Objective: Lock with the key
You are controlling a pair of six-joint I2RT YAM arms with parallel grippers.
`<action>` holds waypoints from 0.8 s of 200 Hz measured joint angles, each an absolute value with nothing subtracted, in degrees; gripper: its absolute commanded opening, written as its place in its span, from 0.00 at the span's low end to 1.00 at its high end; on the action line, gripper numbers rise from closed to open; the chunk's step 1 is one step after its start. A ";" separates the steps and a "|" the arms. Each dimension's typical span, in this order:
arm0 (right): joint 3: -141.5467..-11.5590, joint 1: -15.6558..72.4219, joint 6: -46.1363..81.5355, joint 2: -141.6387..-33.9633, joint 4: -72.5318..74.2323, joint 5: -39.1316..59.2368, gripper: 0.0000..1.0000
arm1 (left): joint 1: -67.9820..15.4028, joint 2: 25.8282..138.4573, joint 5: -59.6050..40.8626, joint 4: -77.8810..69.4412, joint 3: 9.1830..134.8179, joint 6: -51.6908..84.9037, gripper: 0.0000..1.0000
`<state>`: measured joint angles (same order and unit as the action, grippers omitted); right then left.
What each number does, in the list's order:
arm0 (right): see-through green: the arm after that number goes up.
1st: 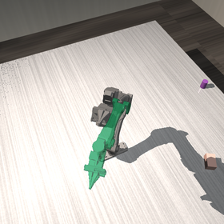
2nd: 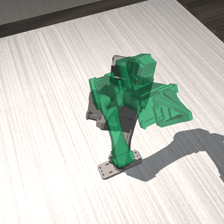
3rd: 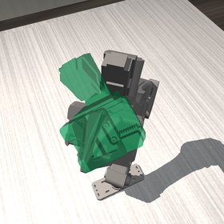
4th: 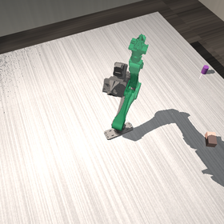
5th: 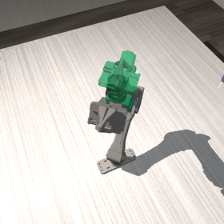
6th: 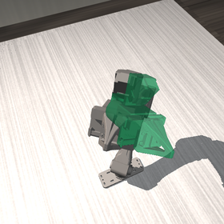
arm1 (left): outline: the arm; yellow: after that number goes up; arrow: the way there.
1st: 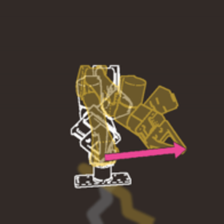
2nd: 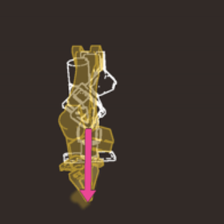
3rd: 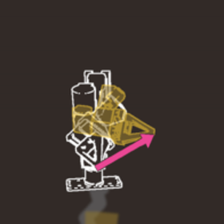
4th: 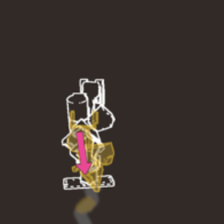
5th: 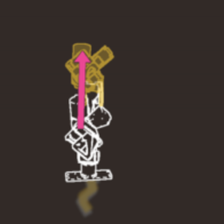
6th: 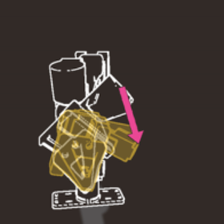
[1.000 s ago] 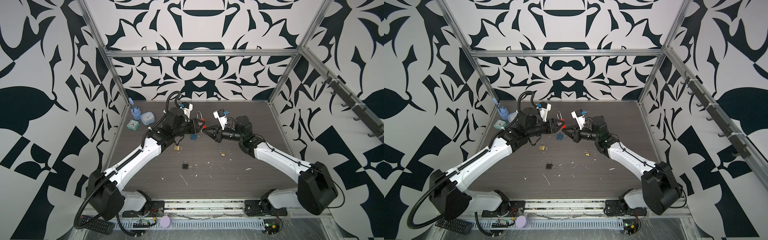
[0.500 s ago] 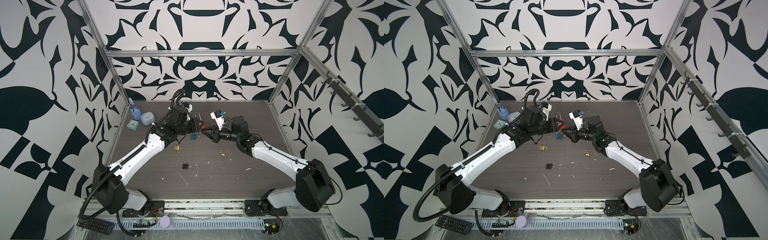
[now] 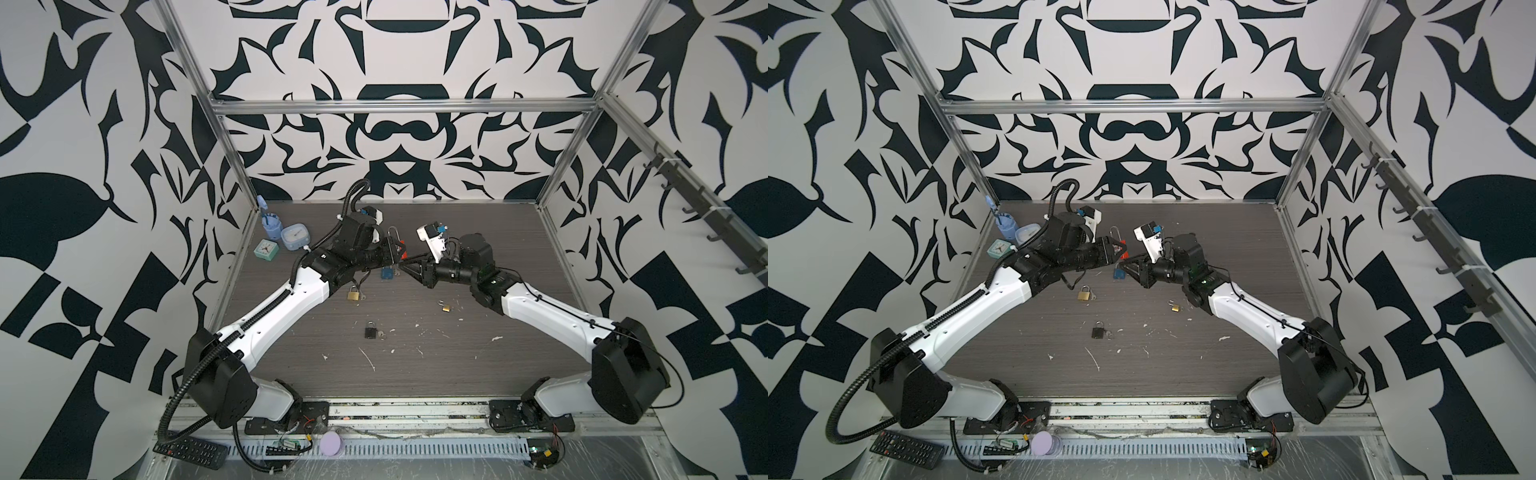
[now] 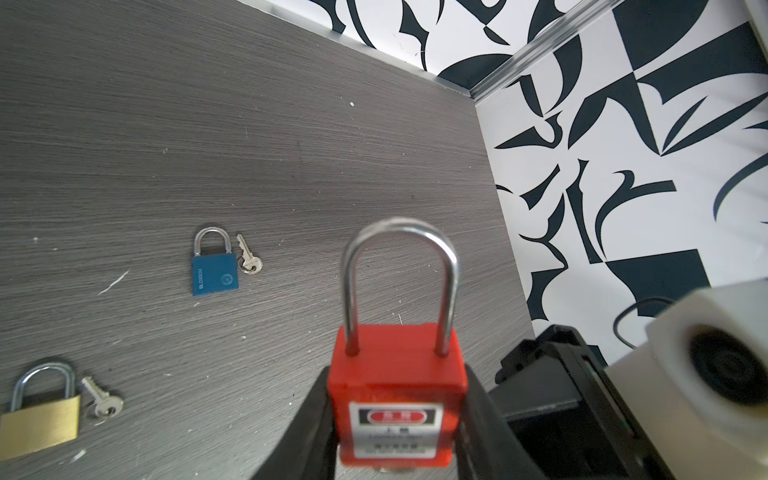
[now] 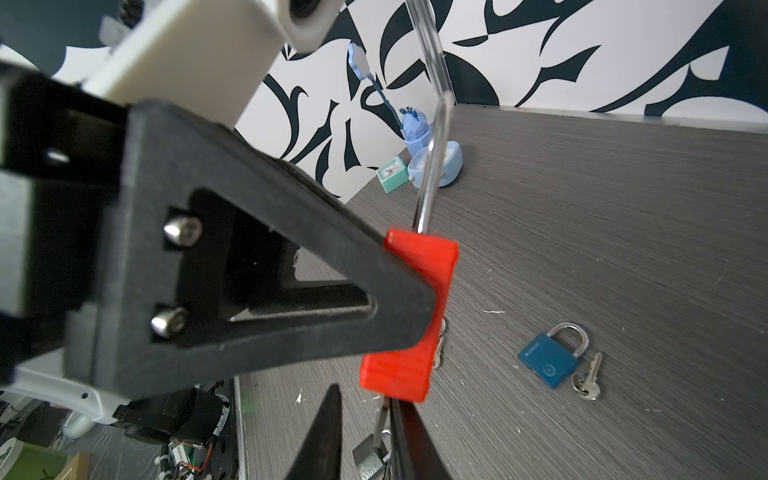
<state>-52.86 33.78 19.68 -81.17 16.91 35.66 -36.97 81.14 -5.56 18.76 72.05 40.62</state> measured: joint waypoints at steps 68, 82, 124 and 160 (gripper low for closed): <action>-53.39 34.50 19.05 -82.21 16.75 33.89 0.16 | -36.97 81.14 -5.04 19.22 72.05 40.77 0.00; -53.56 34.68 19.05 -82.56 16.75 33.71 0.16 | -36.99 81.14 -4.86 19.22 72.05 40.88 0.00; -54.04 35.03 19.03 -83.61 16.60 33.54 0.12 | -36.97 81.14 -4.67 19.22 72.05 41.04 0.00; -54.59 35.00 19.27 -84.23 16.03 32.95 0.05 | -36.97 81.14 -4.08 19.25 72.05 41.15 0.00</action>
<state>-54.59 35.00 19.27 -84.23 16.03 32.95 -36.97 81.14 -4.08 19.25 72.05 41.15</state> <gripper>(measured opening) 0.077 0.409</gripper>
